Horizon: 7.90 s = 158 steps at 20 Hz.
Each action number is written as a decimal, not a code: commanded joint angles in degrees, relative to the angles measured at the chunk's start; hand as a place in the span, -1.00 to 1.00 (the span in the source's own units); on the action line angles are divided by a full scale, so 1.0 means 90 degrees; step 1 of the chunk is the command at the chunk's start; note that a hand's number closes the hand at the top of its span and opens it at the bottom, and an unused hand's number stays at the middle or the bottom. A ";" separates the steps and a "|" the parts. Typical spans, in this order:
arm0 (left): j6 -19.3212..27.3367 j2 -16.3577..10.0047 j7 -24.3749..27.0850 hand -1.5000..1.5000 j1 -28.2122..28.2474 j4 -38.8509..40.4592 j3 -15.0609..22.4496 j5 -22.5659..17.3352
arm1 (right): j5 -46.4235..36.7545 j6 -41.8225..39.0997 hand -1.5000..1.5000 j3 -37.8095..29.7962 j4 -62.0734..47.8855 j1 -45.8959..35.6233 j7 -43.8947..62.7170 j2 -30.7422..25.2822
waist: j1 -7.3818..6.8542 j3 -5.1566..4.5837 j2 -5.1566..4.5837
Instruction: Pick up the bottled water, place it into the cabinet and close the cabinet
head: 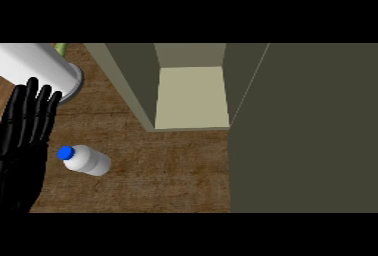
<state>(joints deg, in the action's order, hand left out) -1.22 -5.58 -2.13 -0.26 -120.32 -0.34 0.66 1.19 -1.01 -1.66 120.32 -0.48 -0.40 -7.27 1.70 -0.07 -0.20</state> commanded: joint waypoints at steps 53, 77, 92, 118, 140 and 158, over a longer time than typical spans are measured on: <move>-0.7205 -0.2177 0.0247 -1.00 -0.1538 0.6101 -0.2330 -0.2415 | -0.1331 0.0775 -1.00 0.3894 0.3125 0.1332 0.2640 0.0197 | -0.0060 -0.0006 0.0020; -0.5994 -0.1865 0.4264 -1.00 -0.1968 0.8974 -0.1124 0.0842 | -0.1052 0.1129 -1.00 0.3491 0.2894 0.0673 0.2584 -0.0182 | 0.0111 -0.0034 -0.0030; -0.5366 -0.1640 0.5678 -1.00 -0.2480 1.0288 -0.0637 0.0830 | -0.0984 0.1272 -1.00 0.3592 0.2698 0.0746 0.2442 -0.0392 | 0.0081 -0.0027 -0.0022; -0.0004 0.0604 0.5664 1.00 -0.1828 0.8378 -0.0291 -0.0215 | -0.1030 0.1650 -1.00 0.3794 0.3272 0.1242 0.2485 -0.0735 | -0.0151 0.0009 0.0059; 0.2817 0.0620 0.3274 1.00 -0.3393 0.6941 0.2410 -0.2487 | -0.1109 0.1873 -1.00 0.4021 0.3201 0.1290 0.2346 -0.0937 | -0.0066 0.0004 0.0024; 0.3829 0.0620 0.3242 1.00 -0.5554 0.9569 0.2026 -0.3646 | -0.0354 0.1693 -1.00 0.3477 0.3087 0.1612 0.1820 -0.1219 | 0.0036 0.0006 -0.0018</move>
<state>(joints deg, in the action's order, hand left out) 32.25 0.00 25.42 -46.39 -40.63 20.25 -30.87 -2.73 14.83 30.80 142.77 13.01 13.79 -17.44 2.03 -0.01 -0.26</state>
